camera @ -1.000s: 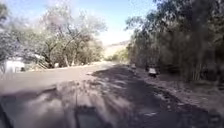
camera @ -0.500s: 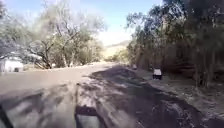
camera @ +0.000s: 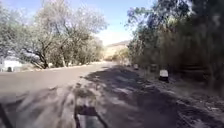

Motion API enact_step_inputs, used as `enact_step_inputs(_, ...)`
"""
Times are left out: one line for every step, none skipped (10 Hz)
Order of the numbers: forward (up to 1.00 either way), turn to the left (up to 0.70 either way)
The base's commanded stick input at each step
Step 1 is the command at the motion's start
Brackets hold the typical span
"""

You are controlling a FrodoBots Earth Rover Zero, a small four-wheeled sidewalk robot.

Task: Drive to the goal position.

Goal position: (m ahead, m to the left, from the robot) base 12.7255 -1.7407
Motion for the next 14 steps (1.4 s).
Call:
enact_step_inputs(1.00,0.00)
enact_step_inputs(1.00,0.00)
enact_step_inputs(1.00,0.00)
enact_step_inputs(1.00,0.00)
enact_step_inputs(1.00,0.00)
enact_step_inputs(1.00,0.00)
enact_step_inputs(1.00,0.00)
enact_step_inputs(1.00,0.00)
enact_step_inputs(1.00,0.00)
enact_step_inputs(1.00,0.00)
enact_step_inputs(1.00,0.00)
enact_step_inputs(1.00,0.00)
enact_step_inputs(1.00,0.00)
enact_step_inputs(1.00,0.00)
